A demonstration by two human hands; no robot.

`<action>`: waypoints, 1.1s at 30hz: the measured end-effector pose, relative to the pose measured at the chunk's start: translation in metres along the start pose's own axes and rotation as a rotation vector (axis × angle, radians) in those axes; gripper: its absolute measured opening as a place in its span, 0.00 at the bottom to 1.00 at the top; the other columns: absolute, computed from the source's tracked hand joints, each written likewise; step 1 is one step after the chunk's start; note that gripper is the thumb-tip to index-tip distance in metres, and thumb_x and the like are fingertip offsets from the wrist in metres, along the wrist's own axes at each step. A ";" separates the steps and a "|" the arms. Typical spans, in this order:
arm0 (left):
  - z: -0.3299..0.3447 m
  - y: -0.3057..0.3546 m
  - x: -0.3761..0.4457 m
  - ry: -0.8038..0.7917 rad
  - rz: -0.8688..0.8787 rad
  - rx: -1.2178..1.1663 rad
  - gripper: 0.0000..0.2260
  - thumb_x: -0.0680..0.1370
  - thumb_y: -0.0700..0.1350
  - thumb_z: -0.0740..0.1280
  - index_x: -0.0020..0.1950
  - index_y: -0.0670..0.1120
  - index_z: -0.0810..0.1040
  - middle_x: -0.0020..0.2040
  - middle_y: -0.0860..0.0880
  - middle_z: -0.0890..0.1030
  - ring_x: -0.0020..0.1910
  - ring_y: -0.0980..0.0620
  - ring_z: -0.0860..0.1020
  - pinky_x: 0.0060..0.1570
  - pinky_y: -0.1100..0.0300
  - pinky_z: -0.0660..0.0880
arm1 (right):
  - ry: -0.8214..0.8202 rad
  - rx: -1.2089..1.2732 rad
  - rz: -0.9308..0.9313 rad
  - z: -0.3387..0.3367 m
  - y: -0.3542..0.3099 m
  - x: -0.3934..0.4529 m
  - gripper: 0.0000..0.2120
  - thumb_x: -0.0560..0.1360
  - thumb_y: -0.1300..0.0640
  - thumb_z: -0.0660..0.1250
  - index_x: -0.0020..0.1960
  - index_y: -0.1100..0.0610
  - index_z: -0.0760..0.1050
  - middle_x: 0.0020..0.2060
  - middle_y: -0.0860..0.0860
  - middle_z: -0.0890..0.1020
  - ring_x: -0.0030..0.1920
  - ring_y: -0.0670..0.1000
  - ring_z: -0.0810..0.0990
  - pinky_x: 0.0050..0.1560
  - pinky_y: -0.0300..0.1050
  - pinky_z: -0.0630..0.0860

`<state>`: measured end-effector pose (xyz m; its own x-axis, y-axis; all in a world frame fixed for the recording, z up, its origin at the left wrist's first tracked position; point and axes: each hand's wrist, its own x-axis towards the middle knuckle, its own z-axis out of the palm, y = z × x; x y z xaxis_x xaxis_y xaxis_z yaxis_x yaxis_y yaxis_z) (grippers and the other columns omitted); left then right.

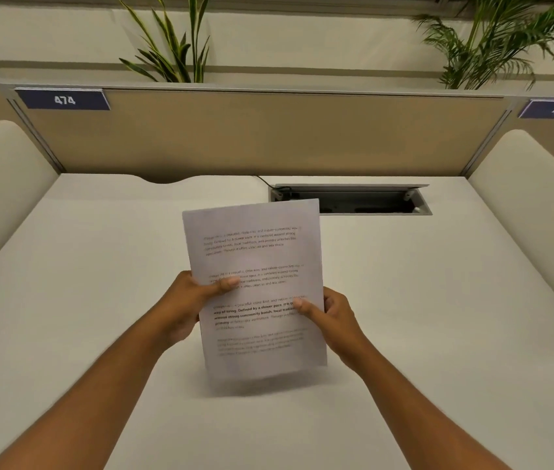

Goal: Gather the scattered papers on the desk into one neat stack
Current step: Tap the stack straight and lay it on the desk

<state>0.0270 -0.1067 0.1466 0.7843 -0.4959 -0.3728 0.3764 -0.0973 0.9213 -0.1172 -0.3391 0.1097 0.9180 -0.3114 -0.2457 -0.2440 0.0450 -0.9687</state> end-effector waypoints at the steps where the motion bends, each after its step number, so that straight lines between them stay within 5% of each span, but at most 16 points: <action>1: -0.007 0.002 0.002 -0.001 -0.048 -0.008 0.21 0.74 0.45 0.79 0.67 0.44 0.86 0.60 0.42 0.90 0.59 0.38 0.89 0.55 0.42 0.86 | -0.015 0.030 0.022 0.005 0.004 0.001 0.13 0.80 0.51 0.72 0.64 0.52 0.82 0.58 0.49 0.88 0.56 0.54 0.89 0.59 0.59 0.84; 4: -0.027 0.004 0.008 0.032 -0.163 -0.024 0.21 0.76 0.42 0.80 0.68 0.42 0.85 0.61 0.40 0.90 0.60 0.36 0.88 0.62 0.37 0.84 | -0.032 0.130 0.084 0.026 0.016 0.003 0.14 0.82 0.54 0.70 0.66 0.54 0.81 0.59 0.52 0.88 0.57 0.57 0.88 0.61 0.63 0.83; 12: -0.064 -0.035 0.006 0.311 -0.147 -0.100 0.12 0.86 0.47 0.69 0.63 0.41 0.86 0.56 0.43 0.91 0.53 0.40 0.89 0.55 0.43 0.85 | 0.072 0.201 0.189 0.072 0.029 0.029 0.13 0.82 0.54 0.69 0.66 0.52 0.80 0.58 0.52 0.89 0.56 0.58 0.88 0.61 0.65 0.82; 17: -0.080 -0.055 0.010 0.439 -0.103 -0.003 0.12 0.87 0.46 0.68 0.53 0.41 0.88 0.50 0.45 0.92 0.45 0.45 0.88 0.36 0.61 0.81 | 0.113 0.136 0.208 0.097 0.026 0.054 0.12 0.83 0.54 0.69 0.65 0.51 0.81 0.57 0.50 0.89 0.55 0.56 0.89 0.60 0.64 0.83; 21: -0.097 -0.045 0.040 0.473 -0.117 -0.060 0.12 0.87 0.46 0.69 0.50 0.42 0.89 0.46 0.49 0.92 0.47 0.44 0.89 0.51 0.49 0.86 | 0.157 0.091 0.220 0.116 0.020 0.085 0.11 0.82 0.54 0.69 0.64 0.50 0.81 0.56 0.48 0.89 0.54 0.54 0.89 0.59 0.61 0.84; 27: -0.123 -0.018 0.118 0.464 -0.158 -0.131 0.11 0.86 0.43 0.69 0.47 0.45 0.86 0.37 0.54 0.90 0.43 0.47 0.86 0.46 0.54 0.83 | 0.260 -0.015 0.231 0.133 0.004 0.167 0.11 0.81 0.55 0.71 0.63 0.52 0.80 0.56 0.49 0.88 0.53 0.53 0.88 0.58 0.57 0.85; 33: -0.142 -0.006 0.205 0.503 -0.174 -0.043 0.11 0.86 0.44 0.69 0.44 0.48 0.86 0.49 0.47 0.89 0.53 0.41 0.87 0.58 0.47 0.85 | 0.346 -0.167 0.257 0.139 -0.002 0.256 0.12 0.77 0.53 0.75 0.58 0.53 0.78 0.57 0.53 0.86 0.54 0.57 0.87 0.60 0.60 0.83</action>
<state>0.2555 -0.0852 0.0493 0.8438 0.0000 -0.5366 0.5339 -0.1004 0.8396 0.1614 -0.2870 0.0440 0.6694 -0.6103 -0.4236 -0.5230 0.0179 -0.8522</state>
